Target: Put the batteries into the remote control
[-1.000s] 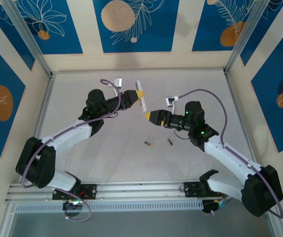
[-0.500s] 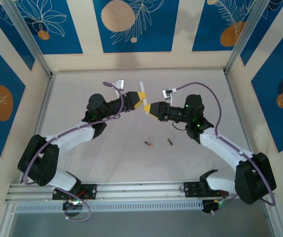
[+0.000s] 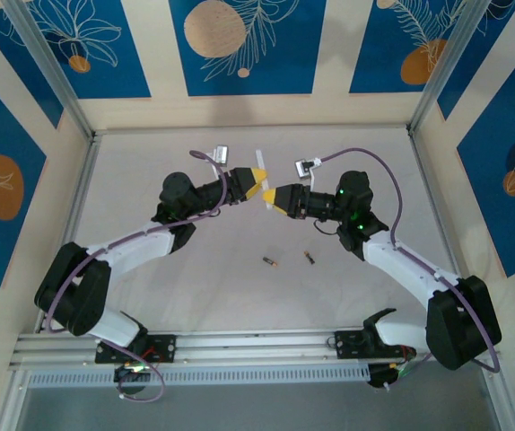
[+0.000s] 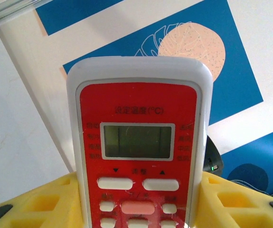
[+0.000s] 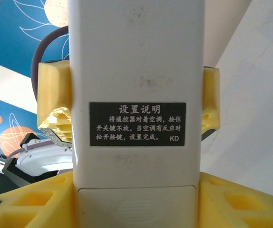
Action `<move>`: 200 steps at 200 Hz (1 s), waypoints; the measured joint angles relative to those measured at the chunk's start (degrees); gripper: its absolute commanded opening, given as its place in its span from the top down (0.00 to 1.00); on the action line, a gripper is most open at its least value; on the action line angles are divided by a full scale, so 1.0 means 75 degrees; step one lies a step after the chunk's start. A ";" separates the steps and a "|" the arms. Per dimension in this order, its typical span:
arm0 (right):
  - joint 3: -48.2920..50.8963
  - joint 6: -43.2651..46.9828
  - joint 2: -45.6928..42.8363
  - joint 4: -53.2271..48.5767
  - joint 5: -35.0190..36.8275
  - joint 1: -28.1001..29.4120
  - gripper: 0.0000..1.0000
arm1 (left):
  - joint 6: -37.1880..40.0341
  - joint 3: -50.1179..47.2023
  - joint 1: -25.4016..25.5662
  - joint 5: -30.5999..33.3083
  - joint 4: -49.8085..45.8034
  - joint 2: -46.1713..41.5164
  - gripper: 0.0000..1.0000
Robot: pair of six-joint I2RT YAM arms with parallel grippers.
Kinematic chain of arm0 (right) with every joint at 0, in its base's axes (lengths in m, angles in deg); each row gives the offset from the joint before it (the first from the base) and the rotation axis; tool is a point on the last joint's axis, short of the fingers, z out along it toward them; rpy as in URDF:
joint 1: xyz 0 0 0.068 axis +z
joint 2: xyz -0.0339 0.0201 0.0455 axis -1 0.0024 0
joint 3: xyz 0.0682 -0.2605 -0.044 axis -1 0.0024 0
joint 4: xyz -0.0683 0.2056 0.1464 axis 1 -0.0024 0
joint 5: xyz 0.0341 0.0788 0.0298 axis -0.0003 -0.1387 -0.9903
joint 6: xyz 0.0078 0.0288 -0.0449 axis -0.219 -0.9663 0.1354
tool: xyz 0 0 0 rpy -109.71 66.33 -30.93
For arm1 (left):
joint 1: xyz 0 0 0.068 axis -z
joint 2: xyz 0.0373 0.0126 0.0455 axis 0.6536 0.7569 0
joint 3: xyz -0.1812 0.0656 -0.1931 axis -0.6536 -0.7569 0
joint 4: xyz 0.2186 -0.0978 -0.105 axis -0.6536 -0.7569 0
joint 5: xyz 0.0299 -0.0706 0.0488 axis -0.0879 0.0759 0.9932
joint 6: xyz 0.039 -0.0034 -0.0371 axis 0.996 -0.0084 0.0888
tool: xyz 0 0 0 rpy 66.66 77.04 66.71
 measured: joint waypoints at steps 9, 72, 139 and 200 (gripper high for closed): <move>0.0000 0.0017 0.0000 -0.0009 0.0003 0.0000 0.49 | 0.0006 0.0000 0.0000 0.0000 0.0000 0.0000 0.58; -0.0073 0.0201 -0.0073 -0.0420 0.0064 0.0003 0.52 | 0.0152 -0.0003 0.0000 -0.0003 -0.0154 -0.0003 0.16; -0.0941 0.2323 -0.0070 -0.3249 0.1204 0.0192 0.52 | 0.2238 -0.0009 -0.0510 0.0460 -0.3695 -0.1396 0.00; -0.2736 0.4911 0.2305 -0.5677 0.3576 0.1524 0.56 | 0.4759 0.0271 -0.0723 0.2975 -0.8253 -0.4144 0.00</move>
